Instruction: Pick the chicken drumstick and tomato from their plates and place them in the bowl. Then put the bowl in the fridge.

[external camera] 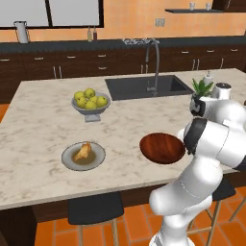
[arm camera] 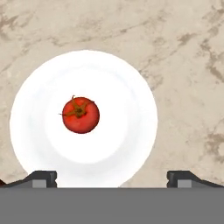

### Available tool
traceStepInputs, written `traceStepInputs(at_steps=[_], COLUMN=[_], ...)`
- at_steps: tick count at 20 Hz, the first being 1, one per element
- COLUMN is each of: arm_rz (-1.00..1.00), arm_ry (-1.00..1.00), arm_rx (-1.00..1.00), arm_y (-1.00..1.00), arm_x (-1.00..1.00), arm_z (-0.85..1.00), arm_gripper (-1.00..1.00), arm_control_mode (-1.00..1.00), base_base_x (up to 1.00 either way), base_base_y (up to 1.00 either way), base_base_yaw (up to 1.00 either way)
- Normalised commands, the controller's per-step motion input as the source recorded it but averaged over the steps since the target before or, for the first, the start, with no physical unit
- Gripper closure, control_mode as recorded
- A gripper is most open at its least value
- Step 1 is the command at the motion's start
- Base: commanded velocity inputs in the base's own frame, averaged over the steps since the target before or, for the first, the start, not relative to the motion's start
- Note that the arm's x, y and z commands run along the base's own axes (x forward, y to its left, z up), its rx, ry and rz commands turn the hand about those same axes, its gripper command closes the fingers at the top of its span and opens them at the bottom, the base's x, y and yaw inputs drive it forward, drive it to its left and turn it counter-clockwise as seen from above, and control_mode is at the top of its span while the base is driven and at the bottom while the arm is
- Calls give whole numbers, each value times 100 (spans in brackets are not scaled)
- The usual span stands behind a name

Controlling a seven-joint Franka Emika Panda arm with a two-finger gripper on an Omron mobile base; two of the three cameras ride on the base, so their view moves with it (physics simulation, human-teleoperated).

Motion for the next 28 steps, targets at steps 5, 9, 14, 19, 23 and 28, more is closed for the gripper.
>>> traceStepInputs(at_steps=[5, 9, 14, 19, 23, 28], arm_rz=[-8, -5, -5, -5, -3, -2], arm_ry=[0, 0, 0, 0, 0, 0], arm_rx=[3, 4, 3, 0, 0, 0], arm_y=[1, -5, 0, 0, 1, 10], arm_x=[69, 29, 11, 0, 3, 15], arm_z=[-28, -41, -47, -30, -34, -30], arm_gripper=[-100, -100, -100, -100, -100, -100], arm_control_mode=[-100, -100, -100, -100, -100, -100], base_base_x=[0, 0, 0, 0, 0, 0], base_base_y=[0, 0, 0, 0, 0, 0], base_base_yaw=[0, 0, 0, 0, 0, 0])
